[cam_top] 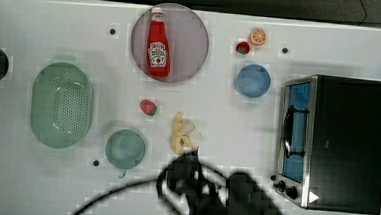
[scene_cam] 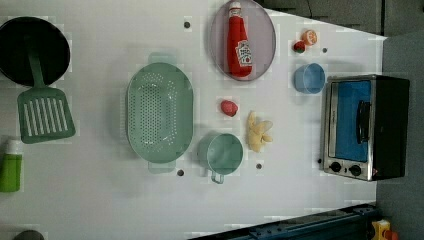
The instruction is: Pick banana from table and place on oven.
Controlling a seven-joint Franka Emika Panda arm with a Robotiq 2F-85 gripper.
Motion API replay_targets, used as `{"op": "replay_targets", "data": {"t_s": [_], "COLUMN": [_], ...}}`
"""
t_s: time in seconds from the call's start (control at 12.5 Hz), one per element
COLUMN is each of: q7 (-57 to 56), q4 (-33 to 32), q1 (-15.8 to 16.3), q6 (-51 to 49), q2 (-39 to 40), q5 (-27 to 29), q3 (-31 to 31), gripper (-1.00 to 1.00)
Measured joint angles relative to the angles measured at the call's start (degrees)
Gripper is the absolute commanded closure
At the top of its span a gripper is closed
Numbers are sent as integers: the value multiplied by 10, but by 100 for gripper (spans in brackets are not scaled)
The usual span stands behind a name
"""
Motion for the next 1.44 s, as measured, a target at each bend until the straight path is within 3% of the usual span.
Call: {"op": "replay_targets", "data": {"t_s": [0.32, 0.56, 0.96, 1.44], "q7": [0, 0, 0, 0], "q4": [-73, -137, -208, -226], "q1": [-16, -8, 2, 1], "q6": [116, 217, 325, 458], "q2": [161, 285, 362, 475], "q5": [-5, 4, 9, -1], "q3": [24, 29, 32, 50], "gripper": [-100, -100, -100, -100]}}
